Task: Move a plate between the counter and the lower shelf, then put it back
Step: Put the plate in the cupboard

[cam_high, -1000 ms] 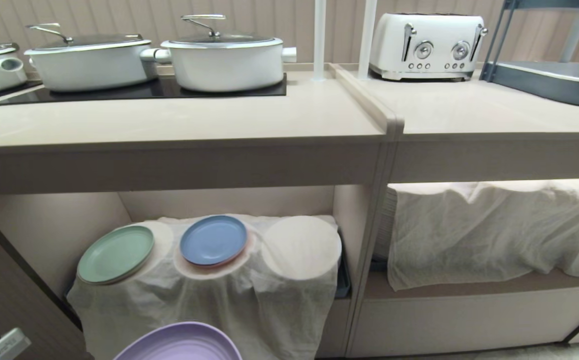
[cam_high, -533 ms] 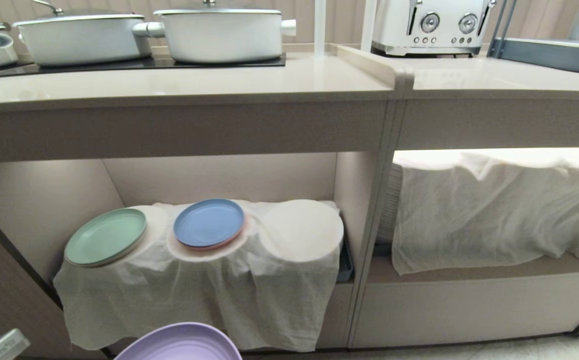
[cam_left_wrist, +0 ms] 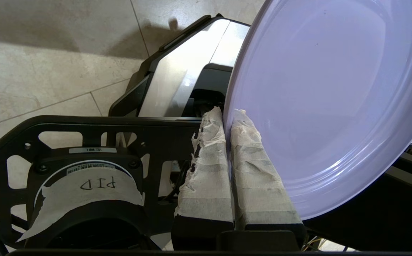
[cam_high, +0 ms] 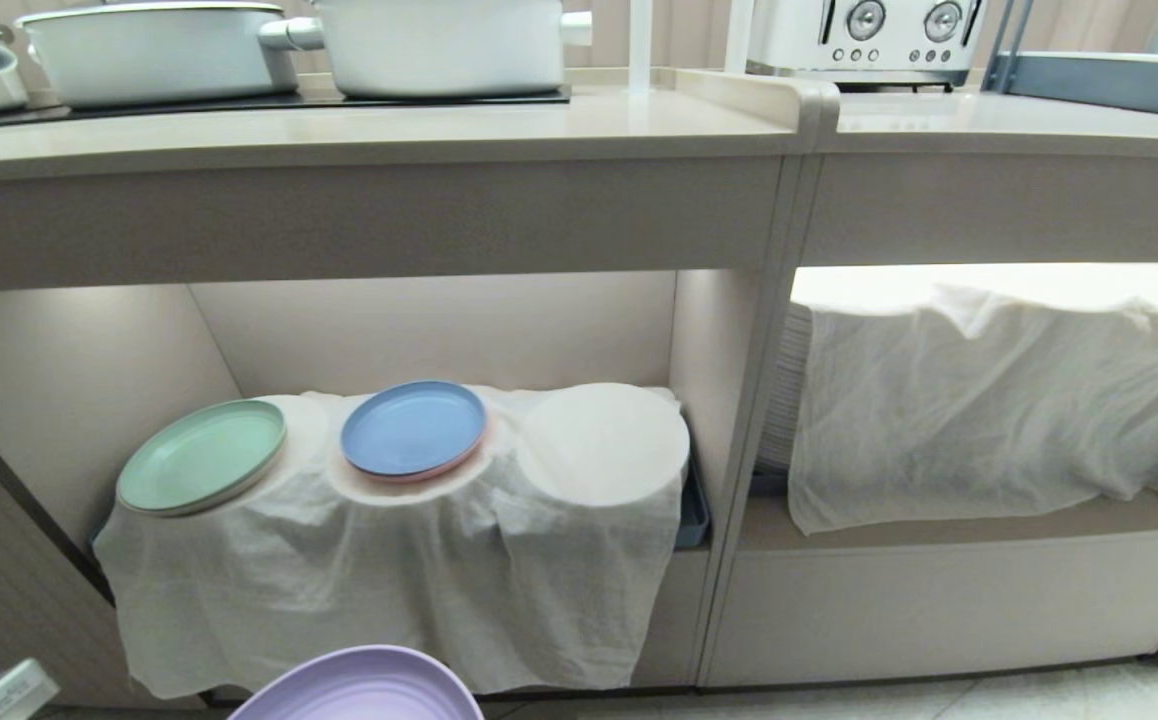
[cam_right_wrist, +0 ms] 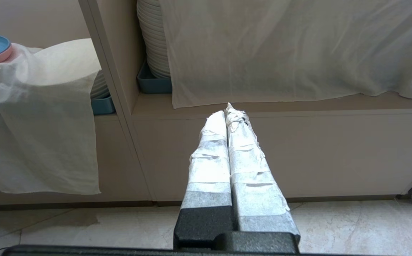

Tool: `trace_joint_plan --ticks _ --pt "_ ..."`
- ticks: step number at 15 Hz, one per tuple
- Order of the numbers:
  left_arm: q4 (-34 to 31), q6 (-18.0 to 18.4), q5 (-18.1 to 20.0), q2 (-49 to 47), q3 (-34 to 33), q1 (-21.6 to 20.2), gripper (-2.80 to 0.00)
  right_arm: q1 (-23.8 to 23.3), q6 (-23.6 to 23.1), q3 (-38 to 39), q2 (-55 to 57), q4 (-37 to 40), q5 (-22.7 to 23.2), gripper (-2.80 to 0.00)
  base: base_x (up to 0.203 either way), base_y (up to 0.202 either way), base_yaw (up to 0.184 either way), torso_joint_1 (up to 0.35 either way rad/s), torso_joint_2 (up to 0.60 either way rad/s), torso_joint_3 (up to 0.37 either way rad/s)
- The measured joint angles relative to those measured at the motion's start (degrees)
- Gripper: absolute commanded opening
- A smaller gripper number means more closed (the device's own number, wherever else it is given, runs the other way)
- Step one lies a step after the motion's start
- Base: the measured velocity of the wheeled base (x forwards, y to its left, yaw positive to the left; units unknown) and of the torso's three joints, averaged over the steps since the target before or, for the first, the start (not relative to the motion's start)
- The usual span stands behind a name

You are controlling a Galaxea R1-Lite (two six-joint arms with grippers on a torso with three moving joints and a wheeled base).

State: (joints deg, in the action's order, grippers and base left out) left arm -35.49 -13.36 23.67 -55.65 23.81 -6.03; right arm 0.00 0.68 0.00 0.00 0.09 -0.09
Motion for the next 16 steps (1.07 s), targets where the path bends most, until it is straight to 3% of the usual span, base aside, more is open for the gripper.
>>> trace_joint_plan --ticks 8,16 --pt "0.03 0.0 0.01 -0.05 0.05 0.0 -2.8 0.0 -0.11 0.0 0.0 -0.04 0.0 -2.8 0.0 0.0 0.0 0.0 0.0 0.0" --pt "2.2 -0.15 0.09 -3.33 4.13 0.0 -2.8 0.0 -0.17 0.0 0.0 -0.09 -0.01 -2.8 0.0 0.0 0.0 0.0 0.0 0.0"
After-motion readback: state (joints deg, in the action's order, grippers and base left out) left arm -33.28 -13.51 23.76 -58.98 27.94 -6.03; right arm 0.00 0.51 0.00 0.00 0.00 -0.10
